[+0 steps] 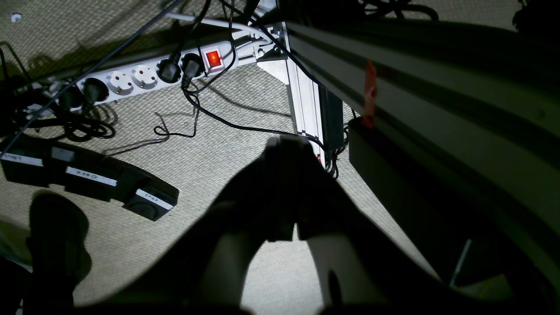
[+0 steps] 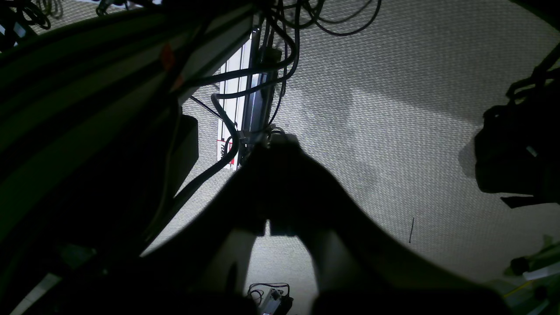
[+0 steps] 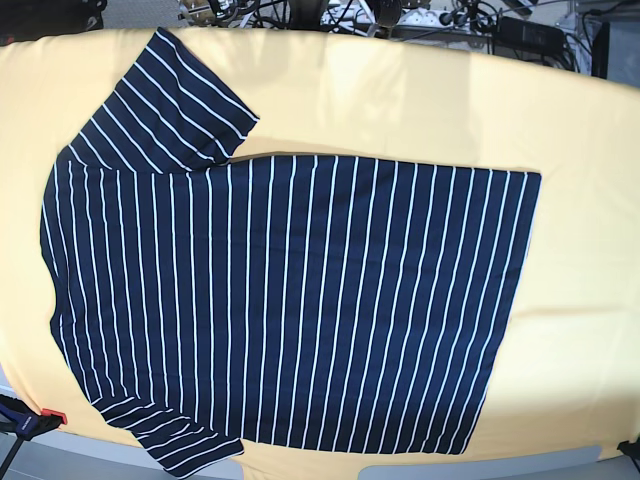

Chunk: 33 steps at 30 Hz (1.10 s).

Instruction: Fold the T-shirt properly

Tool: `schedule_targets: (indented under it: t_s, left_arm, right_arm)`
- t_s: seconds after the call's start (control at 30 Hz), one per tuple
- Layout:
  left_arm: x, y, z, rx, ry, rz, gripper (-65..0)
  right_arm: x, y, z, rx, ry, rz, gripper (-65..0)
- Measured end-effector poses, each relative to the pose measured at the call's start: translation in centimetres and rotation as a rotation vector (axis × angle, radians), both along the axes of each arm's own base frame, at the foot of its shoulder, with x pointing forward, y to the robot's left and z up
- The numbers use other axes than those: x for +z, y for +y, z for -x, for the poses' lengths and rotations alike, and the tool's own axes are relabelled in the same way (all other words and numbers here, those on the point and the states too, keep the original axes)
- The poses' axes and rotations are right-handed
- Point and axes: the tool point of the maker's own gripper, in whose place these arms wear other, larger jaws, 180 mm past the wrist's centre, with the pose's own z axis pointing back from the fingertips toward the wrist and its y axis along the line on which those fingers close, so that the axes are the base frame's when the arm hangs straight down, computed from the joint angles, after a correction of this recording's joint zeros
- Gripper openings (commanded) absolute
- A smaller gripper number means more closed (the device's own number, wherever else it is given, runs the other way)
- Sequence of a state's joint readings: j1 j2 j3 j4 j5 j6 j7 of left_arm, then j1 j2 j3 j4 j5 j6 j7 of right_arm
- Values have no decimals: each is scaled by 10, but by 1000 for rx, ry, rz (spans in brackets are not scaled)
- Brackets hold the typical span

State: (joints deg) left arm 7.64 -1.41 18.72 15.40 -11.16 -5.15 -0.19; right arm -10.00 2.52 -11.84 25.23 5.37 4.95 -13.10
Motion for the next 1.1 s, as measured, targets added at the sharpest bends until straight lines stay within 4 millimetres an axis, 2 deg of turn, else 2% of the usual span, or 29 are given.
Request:
schedule_targets:
  t_s: [0.73,0.97,1.1]
  left_arm:
    - [0,0,0,0,0,0,-650]
    - [0,0,0,0,0,0,-650]
    - [0,-2,12,-14,55,11,-650]
  right_arm:
    - [0,0,0,0,0,0,-650]
    - [1,7,2,11,9,-39,-650]
    - [2,7,22,56,76,-50,-650]
